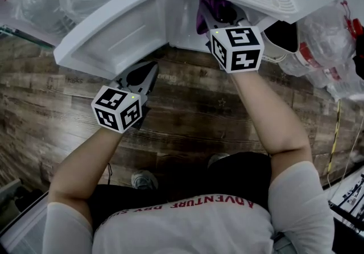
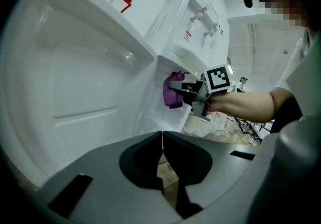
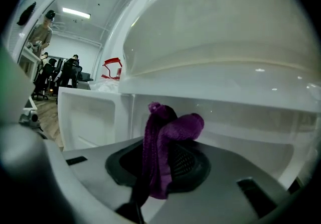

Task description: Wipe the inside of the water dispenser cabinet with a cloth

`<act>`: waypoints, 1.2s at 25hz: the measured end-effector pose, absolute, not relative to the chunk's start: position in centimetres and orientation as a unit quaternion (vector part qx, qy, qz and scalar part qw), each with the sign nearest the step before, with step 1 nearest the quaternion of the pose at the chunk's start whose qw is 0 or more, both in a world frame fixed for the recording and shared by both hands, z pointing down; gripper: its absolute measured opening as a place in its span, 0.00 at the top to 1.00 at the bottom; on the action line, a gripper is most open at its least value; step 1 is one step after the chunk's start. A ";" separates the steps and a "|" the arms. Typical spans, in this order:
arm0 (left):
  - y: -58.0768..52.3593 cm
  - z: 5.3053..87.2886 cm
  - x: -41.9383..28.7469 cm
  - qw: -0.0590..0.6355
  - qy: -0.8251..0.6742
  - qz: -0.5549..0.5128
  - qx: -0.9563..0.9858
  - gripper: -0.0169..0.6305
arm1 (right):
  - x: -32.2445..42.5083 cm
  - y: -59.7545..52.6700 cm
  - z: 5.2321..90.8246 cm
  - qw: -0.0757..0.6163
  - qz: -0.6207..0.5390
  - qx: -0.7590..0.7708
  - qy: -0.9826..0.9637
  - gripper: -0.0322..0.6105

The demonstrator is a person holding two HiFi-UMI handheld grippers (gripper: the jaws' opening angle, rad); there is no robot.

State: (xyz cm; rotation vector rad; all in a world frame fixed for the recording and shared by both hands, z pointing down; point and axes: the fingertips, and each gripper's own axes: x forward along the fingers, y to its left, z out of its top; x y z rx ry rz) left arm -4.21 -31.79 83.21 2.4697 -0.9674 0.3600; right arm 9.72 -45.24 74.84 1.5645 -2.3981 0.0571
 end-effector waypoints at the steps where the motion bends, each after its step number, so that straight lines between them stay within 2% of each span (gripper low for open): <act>1: -31.9 83.3 -4.5 0.232 -0.353 0.130 0.897 0.93 | 9.3 -45.3 74.9 0.139 0.020 0.539 -0.830 0.80; 9: -32.4 83.8 -6.0 0.239 -0.359 0.122 0.894 0.93 | 4.7 -45.3 74.1 0.148 -0.015 0.507 -0.849 0.80; 19: -33.8 84.4 -5.8 0.247 -0.364 0.114 0.891 0.93 | 5.1 -45.0 74.6 0.153 -0.020 0.494 -0.856 0.80; 22: -34.6 83.3 -4.6 0.231 -0.346 0.114 0.902 0.93 | 6.0 -44.0 76.1 0.162 0.000 0.483 -0.861 0.80; 27: -34.5 79.8 -3.5 0.159 -0.298 0.159 0.928 0.93 | 6.8 -41.4 77.5 0.198 0.023 0.442 -0.874 0.80; 30: -33.3 75.7 -4.0 0.163 -0.286 0.156 0.931 0.93 | 6.7 -37.8 76.6 0.216 0.056 0.409 -0.885 0.80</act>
